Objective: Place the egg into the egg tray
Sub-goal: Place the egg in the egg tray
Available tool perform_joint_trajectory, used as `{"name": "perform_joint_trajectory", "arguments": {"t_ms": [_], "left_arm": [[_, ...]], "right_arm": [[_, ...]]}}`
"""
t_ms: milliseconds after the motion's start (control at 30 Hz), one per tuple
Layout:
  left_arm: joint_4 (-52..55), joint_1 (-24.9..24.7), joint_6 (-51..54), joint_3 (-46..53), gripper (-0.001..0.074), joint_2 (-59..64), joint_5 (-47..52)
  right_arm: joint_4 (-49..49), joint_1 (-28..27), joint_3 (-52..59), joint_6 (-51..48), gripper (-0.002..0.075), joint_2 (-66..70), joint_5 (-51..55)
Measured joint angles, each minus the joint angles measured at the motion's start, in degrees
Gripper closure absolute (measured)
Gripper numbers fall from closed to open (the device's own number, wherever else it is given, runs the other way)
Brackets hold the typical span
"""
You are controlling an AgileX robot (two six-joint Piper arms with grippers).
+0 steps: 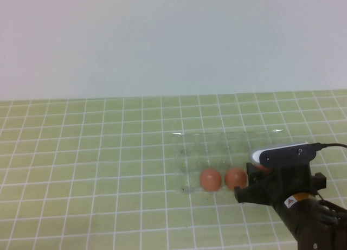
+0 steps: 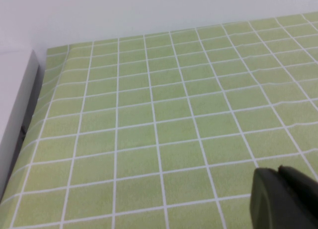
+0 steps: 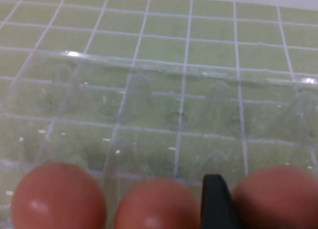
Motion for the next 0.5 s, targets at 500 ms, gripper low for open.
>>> {"name": "perform_joint_trajectory", "arguments": {"t_ms": [500], "left_arm": [[0.00, 0.00, 0.00, 0.00, 0.0736, 0.00, 0.00]], "right_arm": [[0.16, 0.00, 0.00, 7.50, 0.0323, 2.04, -3.91]]}}
